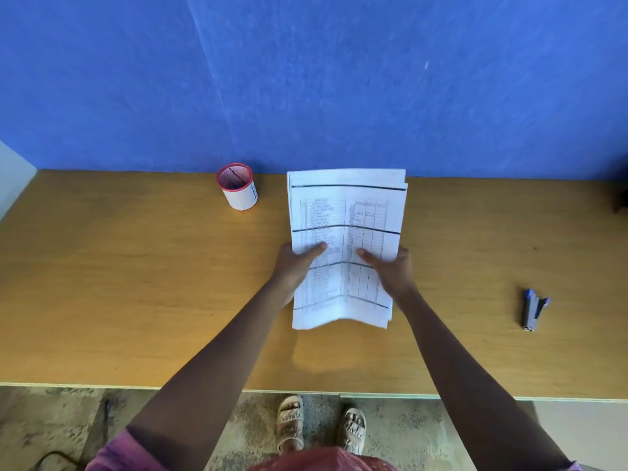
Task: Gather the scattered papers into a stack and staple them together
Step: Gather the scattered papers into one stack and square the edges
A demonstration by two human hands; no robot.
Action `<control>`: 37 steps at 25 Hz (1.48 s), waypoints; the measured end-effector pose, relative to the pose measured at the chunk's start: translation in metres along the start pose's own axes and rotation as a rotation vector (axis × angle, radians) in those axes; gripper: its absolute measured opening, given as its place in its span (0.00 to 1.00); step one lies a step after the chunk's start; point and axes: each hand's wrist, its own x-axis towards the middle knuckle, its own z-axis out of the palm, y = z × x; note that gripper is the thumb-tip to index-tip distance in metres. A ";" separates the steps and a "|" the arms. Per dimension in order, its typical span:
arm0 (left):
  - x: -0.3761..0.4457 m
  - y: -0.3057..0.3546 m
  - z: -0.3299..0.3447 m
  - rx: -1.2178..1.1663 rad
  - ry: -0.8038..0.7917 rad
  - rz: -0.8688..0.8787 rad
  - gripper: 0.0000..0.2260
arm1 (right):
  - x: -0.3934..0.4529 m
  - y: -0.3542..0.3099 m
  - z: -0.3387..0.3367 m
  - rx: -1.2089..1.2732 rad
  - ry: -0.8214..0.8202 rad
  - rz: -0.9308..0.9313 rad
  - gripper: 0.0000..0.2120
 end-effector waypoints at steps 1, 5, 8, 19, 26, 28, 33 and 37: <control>-0.001 0.005 0.005 -0.006 0.034 0.059 0.12 | -0.001 -0.006 0.003 0.017 0.036 -0.047 0.11; -0.006 0.018 0.009 -0.042 0.095 0.211 0.08 | -0.004 -0.028 0.004 0.103 0.038 -0.174 0.09; -0.008 0.018 0.004 -0.034 0.062 0.256 0.08 | -0.008 -0.033 0.000 0.123 0.022 -0.199 0.10; -0.021 0.020 0.004 -0.094 0.061 0.291 0.12 | -0.025 -0.037 -0.002 0.177 -0.060 -0.229 0.13; -0.024 0.029 0.004 -0.125 0.047 0.303 0.09 | -0.024 -0.041 -0.010 0.182 -0.066 -0.252 0.16; -0.025 0.026 0.007 -0.101 0.043 0.294 0.11 | -0.025 -0.039 -0.011 0.187 -0.084 -0.228 0.17; -0.028 0.020 0.010 -0.087 0.049 0.284 0.13 | -0.026 -0.033 -0.012 0.183 -0.123 -0.187 0.17; -0.033 0.027 0.011 -0.144 0.083 0.305 0.09 | -0.026 -0.037 -0.013 0.179 -0.122 -0.239 0.17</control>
